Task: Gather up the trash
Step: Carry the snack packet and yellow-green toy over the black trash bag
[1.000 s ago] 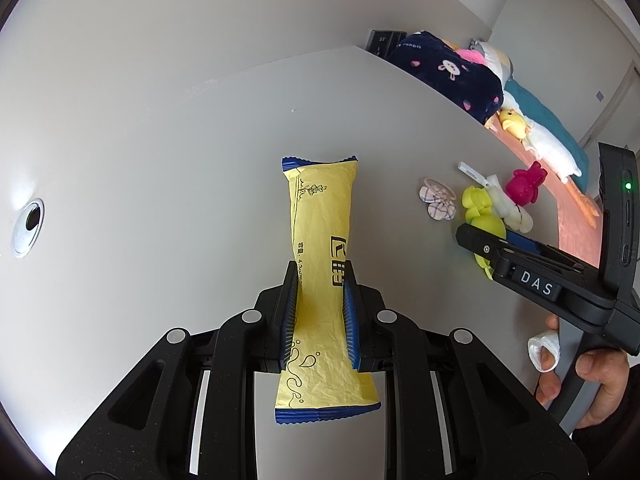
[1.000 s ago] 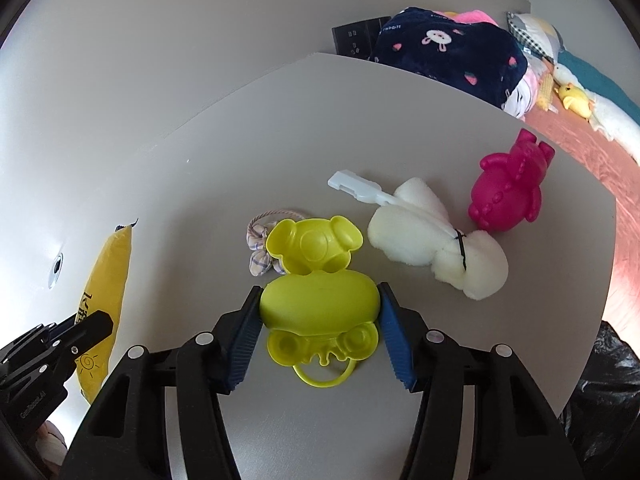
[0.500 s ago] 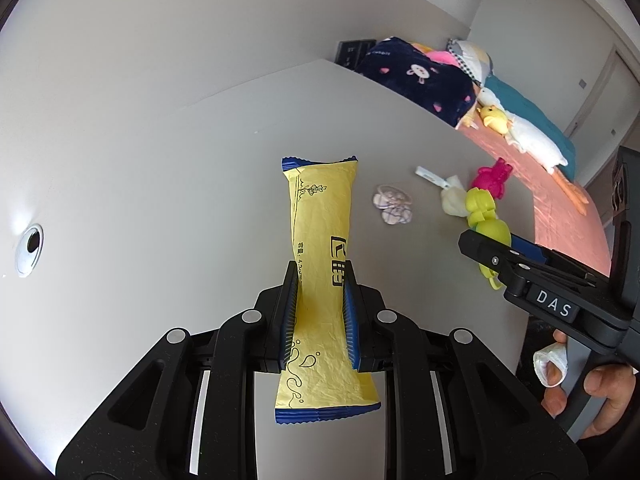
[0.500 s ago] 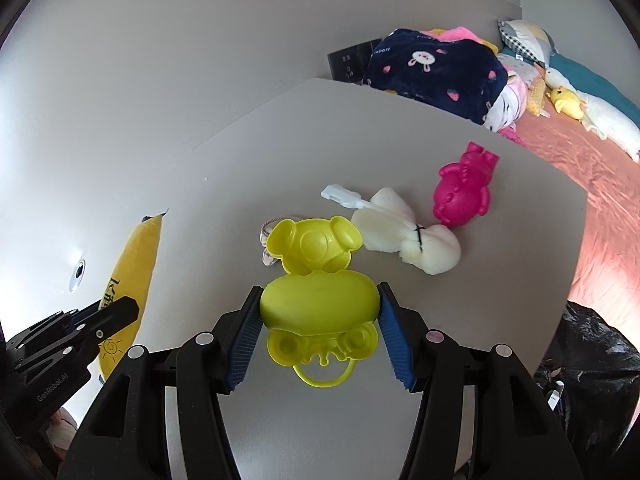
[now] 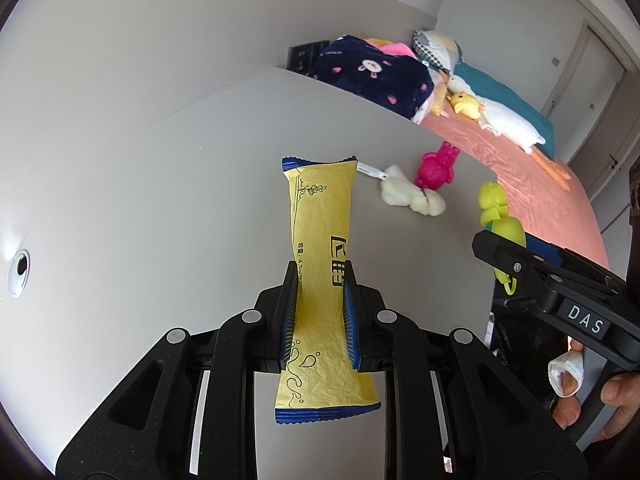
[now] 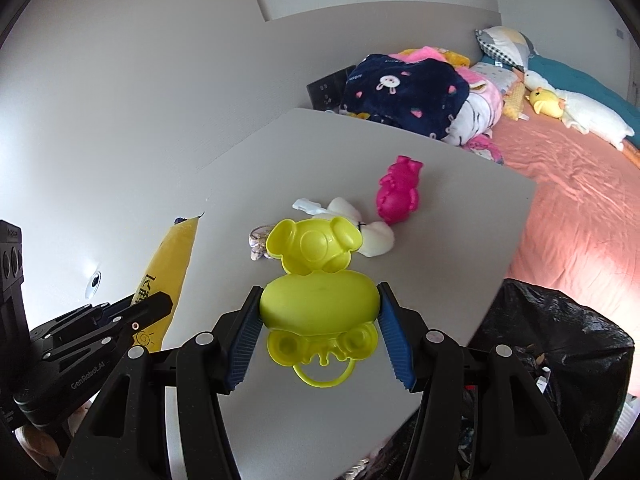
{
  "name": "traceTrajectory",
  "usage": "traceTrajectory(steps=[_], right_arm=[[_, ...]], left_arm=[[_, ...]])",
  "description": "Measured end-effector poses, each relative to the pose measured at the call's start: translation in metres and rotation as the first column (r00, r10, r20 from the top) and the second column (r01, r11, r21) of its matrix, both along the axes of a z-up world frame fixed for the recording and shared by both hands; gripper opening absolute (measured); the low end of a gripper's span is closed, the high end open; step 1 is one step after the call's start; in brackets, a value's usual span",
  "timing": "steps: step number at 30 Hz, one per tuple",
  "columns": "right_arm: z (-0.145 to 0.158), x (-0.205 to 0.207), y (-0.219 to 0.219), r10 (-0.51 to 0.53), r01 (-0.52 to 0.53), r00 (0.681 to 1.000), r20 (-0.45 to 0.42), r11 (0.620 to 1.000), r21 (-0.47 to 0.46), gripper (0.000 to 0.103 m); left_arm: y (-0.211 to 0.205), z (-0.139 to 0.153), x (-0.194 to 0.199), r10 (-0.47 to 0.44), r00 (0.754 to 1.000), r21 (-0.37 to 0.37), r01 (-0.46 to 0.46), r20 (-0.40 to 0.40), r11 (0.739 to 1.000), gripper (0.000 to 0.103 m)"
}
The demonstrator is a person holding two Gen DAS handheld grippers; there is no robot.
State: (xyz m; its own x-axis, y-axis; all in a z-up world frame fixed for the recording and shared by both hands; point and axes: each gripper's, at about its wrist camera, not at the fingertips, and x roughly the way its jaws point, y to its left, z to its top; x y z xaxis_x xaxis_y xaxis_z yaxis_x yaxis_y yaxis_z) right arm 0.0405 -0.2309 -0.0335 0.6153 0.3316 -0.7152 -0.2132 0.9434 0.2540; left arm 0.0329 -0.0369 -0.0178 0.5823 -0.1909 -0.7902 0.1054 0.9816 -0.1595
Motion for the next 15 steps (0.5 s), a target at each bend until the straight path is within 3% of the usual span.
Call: traceTrajectory(steps=[15], right_arm=[[0.01,-0.029,-0.059,-0.093,0.092,0.995,0.032,0.995,0.026,0.058]], left_arm=[[-0.057,0.013,-0.001,-0.101,0.994,0.017,0.101,0.029,0.995,0.02]])
